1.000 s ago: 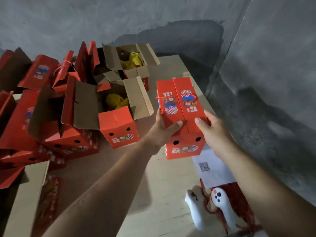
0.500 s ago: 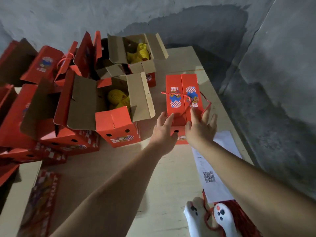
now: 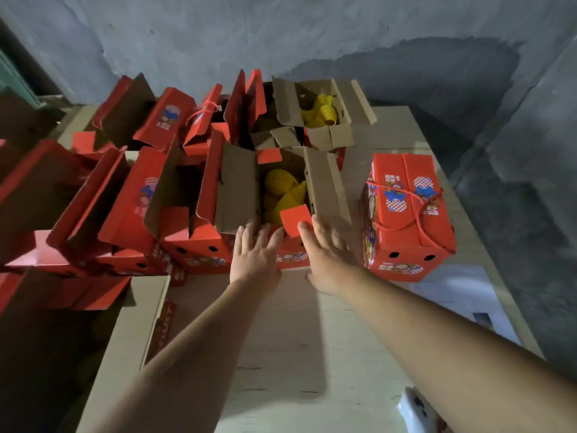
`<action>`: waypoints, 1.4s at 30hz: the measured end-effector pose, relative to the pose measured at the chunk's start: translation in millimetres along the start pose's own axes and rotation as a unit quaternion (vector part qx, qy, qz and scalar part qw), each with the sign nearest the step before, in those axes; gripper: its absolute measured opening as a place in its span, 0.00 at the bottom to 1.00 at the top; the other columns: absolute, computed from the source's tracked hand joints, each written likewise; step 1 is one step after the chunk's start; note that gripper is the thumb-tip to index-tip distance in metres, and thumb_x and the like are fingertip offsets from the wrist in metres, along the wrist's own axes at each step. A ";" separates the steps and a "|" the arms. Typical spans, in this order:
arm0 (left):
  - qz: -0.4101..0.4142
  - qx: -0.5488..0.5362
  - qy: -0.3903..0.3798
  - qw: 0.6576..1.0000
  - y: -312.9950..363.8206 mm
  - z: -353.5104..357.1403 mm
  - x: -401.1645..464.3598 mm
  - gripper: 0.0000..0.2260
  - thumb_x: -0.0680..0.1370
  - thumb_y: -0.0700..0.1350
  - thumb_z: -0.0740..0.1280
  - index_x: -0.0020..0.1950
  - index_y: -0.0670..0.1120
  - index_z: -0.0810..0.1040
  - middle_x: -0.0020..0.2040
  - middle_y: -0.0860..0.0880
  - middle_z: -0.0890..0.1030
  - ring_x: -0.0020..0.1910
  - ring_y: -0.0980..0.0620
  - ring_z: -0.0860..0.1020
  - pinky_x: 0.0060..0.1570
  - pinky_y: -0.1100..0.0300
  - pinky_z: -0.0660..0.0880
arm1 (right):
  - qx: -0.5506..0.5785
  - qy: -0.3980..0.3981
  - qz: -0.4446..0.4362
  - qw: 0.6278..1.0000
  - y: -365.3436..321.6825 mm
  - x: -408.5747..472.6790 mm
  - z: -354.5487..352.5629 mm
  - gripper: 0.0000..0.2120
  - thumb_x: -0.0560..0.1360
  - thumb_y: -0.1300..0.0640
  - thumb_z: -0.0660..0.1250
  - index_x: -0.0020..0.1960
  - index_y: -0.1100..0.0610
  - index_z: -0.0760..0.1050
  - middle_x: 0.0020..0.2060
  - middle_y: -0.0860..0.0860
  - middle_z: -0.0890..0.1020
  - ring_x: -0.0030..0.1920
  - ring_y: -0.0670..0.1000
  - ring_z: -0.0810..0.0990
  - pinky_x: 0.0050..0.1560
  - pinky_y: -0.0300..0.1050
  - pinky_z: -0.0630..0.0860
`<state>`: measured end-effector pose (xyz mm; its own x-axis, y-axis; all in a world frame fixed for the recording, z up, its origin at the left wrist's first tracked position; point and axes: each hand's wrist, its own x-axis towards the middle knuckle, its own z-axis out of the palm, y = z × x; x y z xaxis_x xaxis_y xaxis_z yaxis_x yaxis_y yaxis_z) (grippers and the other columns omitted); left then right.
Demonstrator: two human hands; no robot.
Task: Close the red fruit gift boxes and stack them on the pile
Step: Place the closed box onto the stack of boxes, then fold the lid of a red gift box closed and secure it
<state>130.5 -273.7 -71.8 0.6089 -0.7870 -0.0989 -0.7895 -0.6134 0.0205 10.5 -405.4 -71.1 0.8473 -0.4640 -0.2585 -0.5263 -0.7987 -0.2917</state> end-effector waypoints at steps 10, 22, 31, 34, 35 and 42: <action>0.062 -0.027 -0.017 0.998 -11.2 -3.5 -33.3 0.36 0.80 0.47 0.67 0.84 0.54 0.52 0.83 0.49 0.56 0.83 0.38 0.42 0.80 0.42 0.35 | -0.049 0.154 0.038 0.986 -30.8 -20.6 12.7 0.41 0.77 0.68 0.65 0.84 0.50 0.52 0.77 0.52 0.63 0.60 0.61 0.78 0.56 0.53 0.75; 0.094 -0.117 -0.028 0.988 -5.1 0.1 -121.3 0.30 0.79 0.49 0.65 0.80 0.58 0.62 0.77 0.55 0.65 0.80 0.39 0.51 0.78 0.42 0.57 | -0.203 0.157 0.113 0.960 -73.1 -92.1 32.0 0.22 0.78 0.61 0.64 0.72 0.54 0.71 0.64 0.53 0.75 0.39 0.59 0.85 0.34 0.47 0.71; 0.224 -0.062 -0.095 0.968 39.7 -8.0 -217.0 0.24 0.79 0.58 0.62 0.74 0.57 0.67 0.69 0.51 0.74 0.66 0.40 0.65 0.65 0.46 0.64 | -0.076 0.208 0.123 0.967 -36.5 -220.3 93.4 0.43 0.73 0.64 0.76 0.82 0.48 0.61 0.72 0.54 0.65 0.47 0.57 0.84 0.39 0.52 0.85; 0.275 -0.127 -0.069 0.950 29.9 -10.5 -199.3 0.18 0.81 0.58 0.61 0.70 0.59 0.75 0.66 0.55 0.78 0.63 0.44 0.70 0.65 0.48 0.67 | -0.048 0.188 0.085 0.977 -11.2 -239.2 80.0 0.46 0.76 0.63 0.70 0.84 0.41 0.49 0.76 0.50 0.63 0.47 0.52 0.81 0.38 0.46 0.79; 0.272 -0.140 -0.055 0.950 22.6 -10.2 -188.4 0.17 0.81 0.57 0.61 0.69 0.59 0.76 0.67 0.56 0.78 0.64 0.45 0.70 0.67 0.49 0.66 | -0.054 0.162 0.073 0.983 -4.6 -240.5 73.5 0.47 0.76 0.64 0.68 0.83 0.39 0.45 0.78 0.48 0.61 0.49 0.52 0.80 0.37 0.44 0.77; 0.156 -0.119 -0.022 0.980 -46.4 12.3 -138.7 0.20 0.83 0.65 0.57 0.62 0.57 0.83 0.66 0.56 0.77 0.77 0.47 0.61 0.77 0.47 0.59 | 0.189 0.124 0.050 0.973 -31.3 -252.4 80.7 0.50 0.79 0.73 0.62 0.82 0.34 0.40 0.81 0.40 0.33 0.77 0.44 0.61 0.47 0.26 0.71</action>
<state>81.8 -135.3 -71.3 0.3326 -0.9384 -0.0937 -0.8932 -0.3453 0.2879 -192.7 -232.4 -71.0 0.7569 -0.6478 -0.0861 -0.5558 -0.5689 -0.6061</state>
